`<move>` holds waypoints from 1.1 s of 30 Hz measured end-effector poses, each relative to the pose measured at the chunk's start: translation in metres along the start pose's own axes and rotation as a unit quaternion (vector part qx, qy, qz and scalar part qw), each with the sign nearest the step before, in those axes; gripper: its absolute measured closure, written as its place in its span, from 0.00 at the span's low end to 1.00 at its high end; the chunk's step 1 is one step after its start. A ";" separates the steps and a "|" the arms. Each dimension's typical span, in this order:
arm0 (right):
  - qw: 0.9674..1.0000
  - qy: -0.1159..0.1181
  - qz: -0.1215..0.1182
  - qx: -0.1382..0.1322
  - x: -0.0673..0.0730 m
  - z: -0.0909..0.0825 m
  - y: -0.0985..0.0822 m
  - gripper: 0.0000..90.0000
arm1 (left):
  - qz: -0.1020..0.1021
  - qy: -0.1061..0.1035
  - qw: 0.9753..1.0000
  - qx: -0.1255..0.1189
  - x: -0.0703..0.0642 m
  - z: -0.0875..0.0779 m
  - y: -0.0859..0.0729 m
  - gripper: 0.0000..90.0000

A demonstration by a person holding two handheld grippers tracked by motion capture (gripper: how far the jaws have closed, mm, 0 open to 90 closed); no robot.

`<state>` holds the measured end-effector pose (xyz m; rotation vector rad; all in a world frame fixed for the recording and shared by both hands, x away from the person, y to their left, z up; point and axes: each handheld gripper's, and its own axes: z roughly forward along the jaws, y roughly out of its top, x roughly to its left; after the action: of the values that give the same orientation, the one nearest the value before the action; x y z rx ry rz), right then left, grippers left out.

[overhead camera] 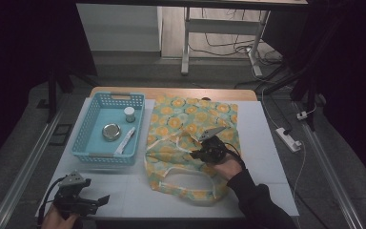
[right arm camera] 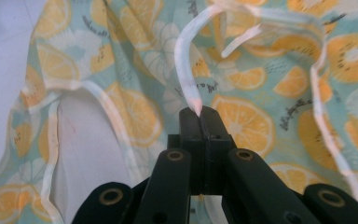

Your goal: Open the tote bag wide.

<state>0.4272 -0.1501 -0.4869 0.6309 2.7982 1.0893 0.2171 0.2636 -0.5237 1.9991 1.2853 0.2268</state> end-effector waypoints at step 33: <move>0.997 -0.022 0.013 -0.066 -0.011 -0.034 0.041 1.00 | -0.005 -0.002 1.000 -0.001 0.001 0.000 0.000 0.00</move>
<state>0.4448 -0.1487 -0.4350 0.6706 2.6619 1.2374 0.2181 0.2646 -0.5238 1.9896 1.2930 0.2195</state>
